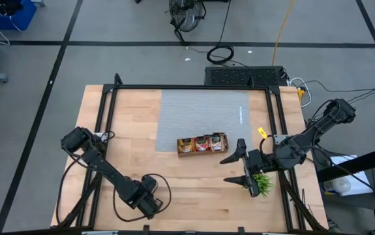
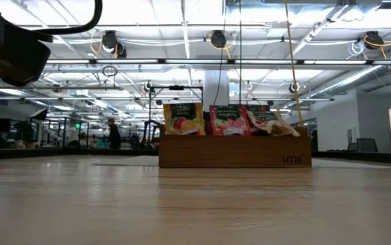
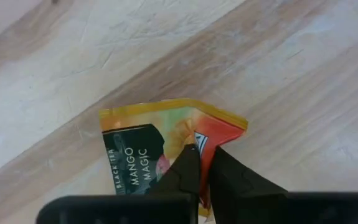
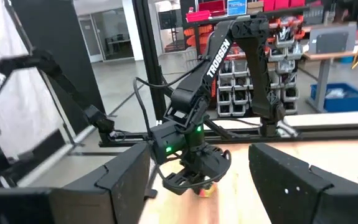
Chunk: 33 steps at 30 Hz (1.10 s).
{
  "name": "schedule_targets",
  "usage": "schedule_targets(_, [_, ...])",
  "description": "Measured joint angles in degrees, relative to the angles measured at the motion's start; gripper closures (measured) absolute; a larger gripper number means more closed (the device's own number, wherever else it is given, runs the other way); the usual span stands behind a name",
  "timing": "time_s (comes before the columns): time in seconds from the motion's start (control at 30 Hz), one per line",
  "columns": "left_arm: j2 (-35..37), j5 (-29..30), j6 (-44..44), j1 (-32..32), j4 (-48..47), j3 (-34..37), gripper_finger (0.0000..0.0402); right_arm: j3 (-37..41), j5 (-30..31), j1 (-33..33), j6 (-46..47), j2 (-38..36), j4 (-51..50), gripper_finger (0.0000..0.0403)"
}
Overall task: Pick & Place Tea
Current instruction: Put the yellow tea bag into the left section of the wooden organizer
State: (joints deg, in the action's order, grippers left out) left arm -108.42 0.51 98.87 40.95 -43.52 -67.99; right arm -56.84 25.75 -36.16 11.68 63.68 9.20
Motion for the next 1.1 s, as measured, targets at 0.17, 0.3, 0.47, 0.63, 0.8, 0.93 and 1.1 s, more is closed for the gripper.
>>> schedule_targets(0.17, [0.72, -0.47, -3.03, -0.34, -4.68, -1.78, 0.0392, 0.02, 0.01, 0.93, 6.84, 0.00, -1.20, 0.0149])
schedule_targets(0.3, [2.39, -0.53, -9.88, -1.49, -12.52, -5.84, 0.0392, 0.02, 0.07, 2.15, 11.10, 0.00, -2.64, 0.0149])
schedule_targets(0.47, [3.42, -0.27, -23.48, -4.66, -25.95, -13.14, 0.0392, 0.02, 1.95, 4.82, 19.47, 0.00, -4.48, 0.0149])
schedule_targets(0.63, [3.41, 4.54, -38.16, -8.54, -38.30, -21.10, 0.0392, 0.02, 1.18, 8.20, 24.70, 0.00, -5.79, 0.0149])
schedule_targets(0.8, [3.48, 12.86, -52.13, -12.56, -46.35, -28.42, 0.0392, -1.83, 0.54, 11.08, 23.58, 0.02, -8.71, 0.0149])
schedule_targets(0.93, [5.13, 19.11, -65.39, -15.67, -46.39, -32.48, 0.0392, -6.31, -0.26, 14.15, 23.57, 0.20, -12.98, 0.0149])
schedule_targets(1.1, [6.97, 24.27, -81.06, -19.73, -46.21, -36.26, 0.0392, -9.18, 0.64, 17.00, 23.29, 0.27, -15.49, 0.0149])
